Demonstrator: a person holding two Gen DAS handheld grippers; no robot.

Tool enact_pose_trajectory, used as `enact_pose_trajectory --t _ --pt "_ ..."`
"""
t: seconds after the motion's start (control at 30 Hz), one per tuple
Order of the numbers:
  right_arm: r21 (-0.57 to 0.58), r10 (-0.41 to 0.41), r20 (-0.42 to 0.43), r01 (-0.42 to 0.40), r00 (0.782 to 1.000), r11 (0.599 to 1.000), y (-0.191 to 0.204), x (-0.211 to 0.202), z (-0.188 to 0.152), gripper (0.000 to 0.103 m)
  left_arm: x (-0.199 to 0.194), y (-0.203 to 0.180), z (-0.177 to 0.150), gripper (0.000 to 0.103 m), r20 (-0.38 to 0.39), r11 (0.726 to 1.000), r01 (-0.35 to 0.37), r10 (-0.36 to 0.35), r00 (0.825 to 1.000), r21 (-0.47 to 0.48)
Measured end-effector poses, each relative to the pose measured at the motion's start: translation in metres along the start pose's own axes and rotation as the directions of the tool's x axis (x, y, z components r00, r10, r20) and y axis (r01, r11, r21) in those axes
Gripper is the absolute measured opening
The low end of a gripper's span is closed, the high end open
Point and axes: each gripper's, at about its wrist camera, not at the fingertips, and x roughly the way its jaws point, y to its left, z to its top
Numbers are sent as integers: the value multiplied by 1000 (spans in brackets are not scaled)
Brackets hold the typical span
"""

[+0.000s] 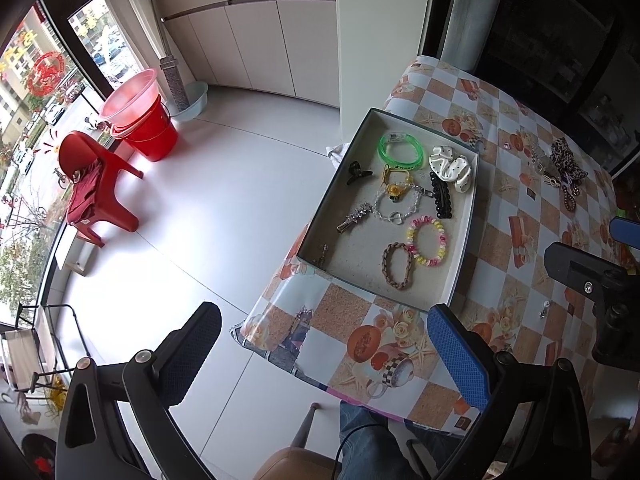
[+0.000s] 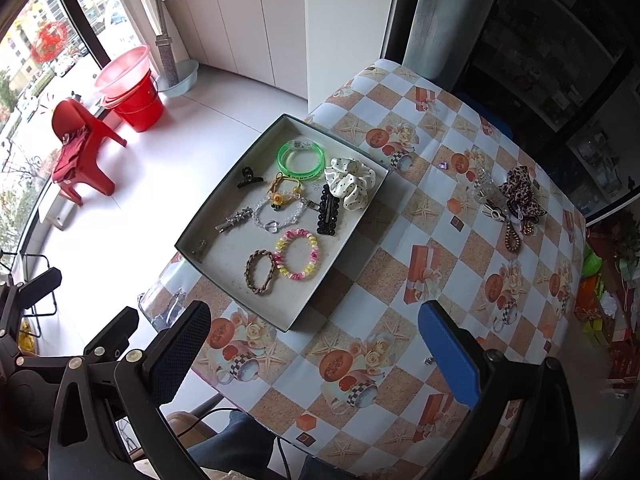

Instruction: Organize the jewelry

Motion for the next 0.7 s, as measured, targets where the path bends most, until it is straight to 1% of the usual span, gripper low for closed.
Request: enact_pose_trajectory --t 0.7 --pt "-2 0 -4 0 1000 1000 3 1 -2 103 0 1 0 103 0 1000 0 0 1000 1"
